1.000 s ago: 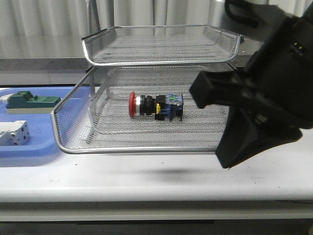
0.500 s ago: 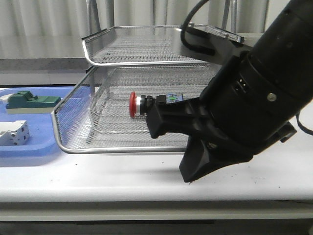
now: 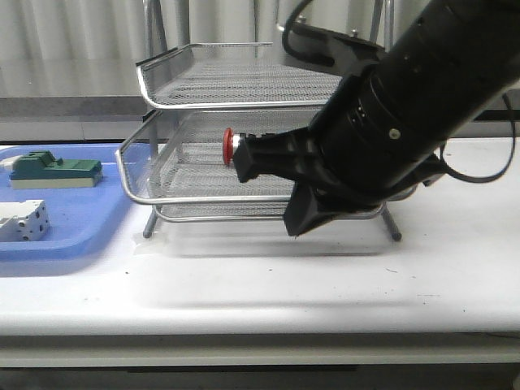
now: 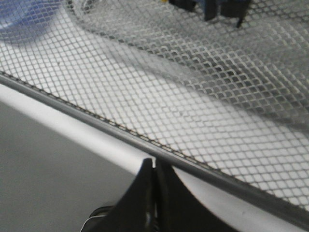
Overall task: Place button on rack with both arms
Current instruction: 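Push the middle tray back into the rack with the right gripper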
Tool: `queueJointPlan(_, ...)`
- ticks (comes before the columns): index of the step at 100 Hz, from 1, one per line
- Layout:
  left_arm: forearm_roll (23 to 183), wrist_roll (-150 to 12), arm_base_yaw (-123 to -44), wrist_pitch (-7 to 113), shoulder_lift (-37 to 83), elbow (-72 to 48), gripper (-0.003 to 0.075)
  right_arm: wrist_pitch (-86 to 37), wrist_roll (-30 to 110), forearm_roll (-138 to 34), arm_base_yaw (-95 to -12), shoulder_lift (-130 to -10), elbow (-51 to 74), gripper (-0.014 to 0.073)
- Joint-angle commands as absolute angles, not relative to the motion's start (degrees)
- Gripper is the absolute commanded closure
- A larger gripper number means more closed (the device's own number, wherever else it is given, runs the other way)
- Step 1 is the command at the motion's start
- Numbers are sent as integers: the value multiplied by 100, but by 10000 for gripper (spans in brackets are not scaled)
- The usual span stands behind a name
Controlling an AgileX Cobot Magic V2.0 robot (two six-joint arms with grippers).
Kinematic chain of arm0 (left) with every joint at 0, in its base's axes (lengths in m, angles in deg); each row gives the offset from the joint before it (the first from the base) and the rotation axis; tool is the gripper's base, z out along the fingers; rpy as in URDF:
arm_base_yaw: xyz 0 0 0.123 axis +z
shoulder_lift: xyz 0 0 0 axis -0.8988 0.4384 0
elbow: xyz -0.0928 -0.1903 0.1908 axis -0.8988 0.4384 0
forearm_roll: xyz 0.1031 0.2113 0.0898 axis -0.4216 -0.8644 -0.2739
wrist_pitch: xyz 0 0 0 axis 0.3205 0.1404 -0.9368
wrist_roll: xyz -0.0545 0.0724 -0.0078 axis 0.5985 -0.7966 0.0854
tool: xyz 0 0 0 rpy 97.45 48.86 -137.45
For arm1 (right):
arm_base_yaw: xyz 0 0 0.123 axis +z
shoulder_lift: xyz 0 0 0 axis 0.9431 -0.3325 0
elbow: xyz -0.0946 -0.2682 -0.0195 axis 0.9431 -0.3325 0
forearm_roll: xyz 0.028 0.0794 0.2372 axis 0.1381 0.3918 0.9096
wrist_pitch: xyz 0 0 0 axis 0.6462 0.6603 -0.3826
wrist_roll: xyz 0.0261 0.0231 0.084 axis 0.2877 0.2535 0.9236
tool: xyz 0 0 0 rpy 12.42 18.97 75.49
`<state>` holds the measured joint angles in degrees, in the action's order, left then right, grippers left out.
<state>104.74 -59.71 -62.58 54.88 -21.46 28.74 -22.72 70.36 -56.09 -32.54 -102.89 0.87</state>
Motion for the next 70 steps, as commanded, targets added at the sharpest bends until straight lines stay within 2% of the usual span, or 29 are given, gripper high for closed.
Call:
queueJointPlan(1,10569,-5915,-6245,5936,-2095,2715,741,-1841,6970,-5845,-3461,-10279,556,692)
queueJointPlan(26,10569,-5915,-6245,5936,-2095,2715,741,-1876,6970,-6020,-3784,-10644,1262,692)
queueJointPlan(70,10569,-5915,-6245,5936,-2095,2715,741,-2560,6970,-6032,-3696,-10054,1055,692)
